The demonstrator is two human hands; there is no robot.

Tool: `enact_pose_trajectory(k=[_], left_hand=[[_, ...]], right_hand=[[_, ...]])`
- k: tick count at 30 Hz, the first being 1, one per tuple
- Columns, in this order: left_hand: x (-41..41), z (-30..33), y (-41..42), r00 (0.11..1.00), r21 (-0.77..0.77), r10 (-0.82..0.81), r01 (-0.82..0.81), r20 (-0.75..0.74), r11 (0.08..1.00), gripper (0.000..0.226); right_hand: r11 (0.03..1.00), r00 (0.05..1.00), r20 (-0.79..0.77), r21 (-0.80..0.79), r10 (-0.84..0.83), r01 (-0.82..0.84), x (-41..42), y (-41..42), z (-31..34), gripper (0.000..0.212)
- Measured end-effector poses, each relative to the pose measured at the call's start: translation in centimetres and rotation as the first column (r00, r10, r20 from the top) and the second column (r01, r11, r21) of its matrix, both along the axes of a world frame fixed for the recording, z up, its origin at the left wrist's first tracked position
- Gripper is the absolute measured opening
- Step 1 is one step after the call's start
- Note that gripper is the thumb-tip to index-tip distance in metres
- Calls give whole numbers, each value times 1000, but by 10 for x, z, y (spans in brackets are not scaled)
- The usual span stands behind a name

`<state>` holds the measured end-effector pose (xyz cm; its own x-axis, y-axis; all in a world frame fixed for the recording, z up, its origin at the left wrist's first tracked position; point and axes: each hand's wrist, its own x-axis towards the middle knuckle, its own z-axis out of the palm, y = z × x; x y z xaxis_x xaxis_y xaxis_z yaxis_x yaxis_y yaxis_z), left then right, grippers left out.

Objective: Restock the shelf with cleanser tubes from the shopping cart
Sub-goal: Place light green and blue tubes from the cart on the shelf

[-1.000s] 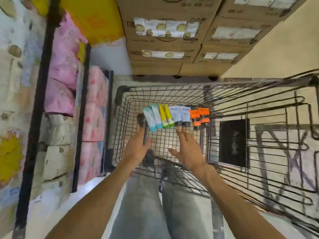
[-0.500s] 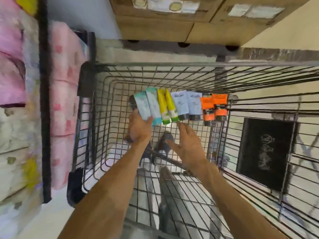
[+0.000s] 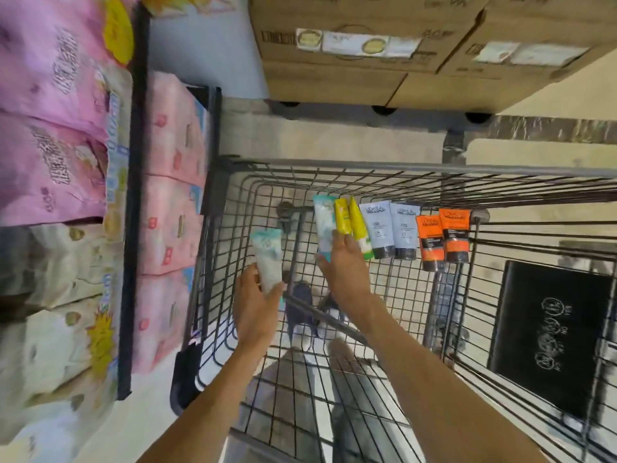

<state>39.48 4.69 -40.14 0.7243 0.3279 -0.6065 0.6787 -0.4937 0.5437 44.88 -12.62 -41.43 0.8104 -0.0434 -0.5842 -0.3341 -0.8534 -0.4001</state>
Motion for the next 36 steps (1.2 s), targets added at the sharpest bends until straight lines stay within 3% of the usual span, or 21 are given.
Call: enact_pose_trajectory(k=[4,6,11,14,16,18,24,28,36], left_hand=[[-10,-2,6,1000,9,-28,28,-5,1000,52],[-12,-5,6,1000,12,-18,18,-3,1000,51],[-16,-12,6,999,6,25,-25,40,1000,52],[-15,-14,6,998,-8,55,-55,23,998,52],[-15,-14,6,997,-29,72,-72,5,997,52],[-16,-15,7,998,-32,69,-69,-2,997,52],[-16,-4,7,1000,-10,24,-24,9,1000,55],[-14,21,3,998,3,-43,43,51,999,45],[-15,128,-20,974,-35,-176,182,144,983,45]], right_hand=[[972,987,67,-175,-145,155,9,32,-28,49],[946,964,100,-189,-247,262,12,40,-38,39],[938,965,96,-227,-246,262,15,41,-50,40],[904,905,118,-87,-409,420,11,43,-56,42],[885,884,33,31,-466,465,3,49,-53,58],[882,881,-100,47,-463,468,-6,53,-51,66],[838,841,-181,117,-510,533,-33,33,-46,38],[823,858,-178,244,-482,513,-46,1,-3,26],[778,846,-104,348,-522,523,-77,-39,109,54]])
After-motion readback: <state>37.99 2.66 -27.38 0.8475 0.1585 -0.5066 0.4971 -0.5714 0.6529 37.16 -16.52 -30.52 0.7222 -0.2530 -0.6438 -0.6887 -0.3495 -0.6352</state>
